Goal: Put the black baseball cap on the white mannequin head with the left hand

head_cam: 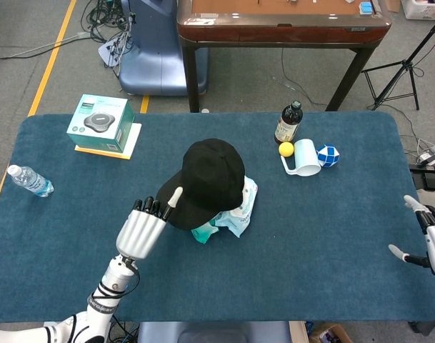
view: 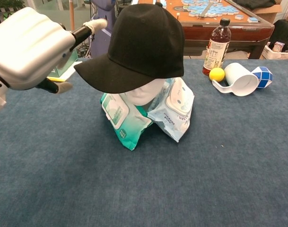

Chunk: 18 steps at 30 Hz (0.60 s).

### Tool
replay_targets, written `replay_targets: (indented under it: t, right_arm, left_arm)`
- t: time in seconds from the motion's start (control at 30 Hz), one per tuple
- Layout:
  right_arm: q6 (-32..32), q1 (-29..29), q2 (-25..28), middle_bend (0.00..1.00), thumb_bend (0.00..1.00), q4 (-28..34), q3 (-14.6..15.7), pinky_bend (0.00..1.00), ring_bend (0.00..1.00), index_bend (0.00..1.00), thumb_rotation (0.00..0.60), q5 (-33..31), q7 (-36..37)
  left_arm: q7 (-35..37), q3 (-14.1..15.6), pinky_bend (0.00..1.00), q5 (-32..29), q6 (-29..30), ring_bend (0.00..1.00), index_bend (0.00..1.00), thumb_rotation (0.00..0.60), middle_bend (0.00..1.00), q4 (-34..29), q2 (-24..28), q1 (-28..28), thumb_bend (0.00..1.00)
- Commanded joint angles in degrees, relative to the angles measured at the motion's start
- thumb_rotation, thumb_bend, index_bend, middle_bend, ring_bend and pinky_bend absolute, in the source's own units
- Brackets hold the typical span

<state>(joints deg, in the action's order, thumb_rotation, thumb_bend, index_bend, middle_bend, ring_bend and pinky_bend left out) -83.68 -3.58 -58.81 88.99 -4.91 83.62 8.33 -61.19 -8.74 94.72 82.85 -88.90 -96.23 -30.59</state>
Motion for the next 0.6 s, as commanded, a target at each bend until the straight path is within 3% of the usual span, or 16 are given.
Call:
replay_targets:
  t: [0.03, 0.5, 0.6]
  right_arm:
    - [0.06, -0.04, -0.04, 0.24, 0.0, 0.03, 0.01, 0.26, 0.18, 0.08, 0.6, 0.0, -0.12]
    - [0.13, -0.12, -0.21, 0.24, 0.0, 0.16, 0.18, 0.26, 0.18, 0.08, 0.6, 0.21, -0.95]
    - [0.15, -0.17, -0.41, 0.24, 0.0, 0.3, 0.24, 0.26, 0.18, 0.08, 0.6, 0.27, -1.6]
  left_arm:
    - [-0.68, 0.23, 0.72, 0.57, 0.83, 0.45, 0.0, 0.6, 0.62, -0.02, 0.15, 0.62, 0.05]
    - [-1.94, 0.67, 0.72, -0.66, 4.93, 0.42, 0.0, 0.6, 0.55, -1.22, 2.99, 5.54, 0.04]
    - [1.33, 1.4, 0.71, -0.09, 7.5, 0.42, 0.06, 0.6, 0.54, -1.29, 4.51, 7.59, 0.04]
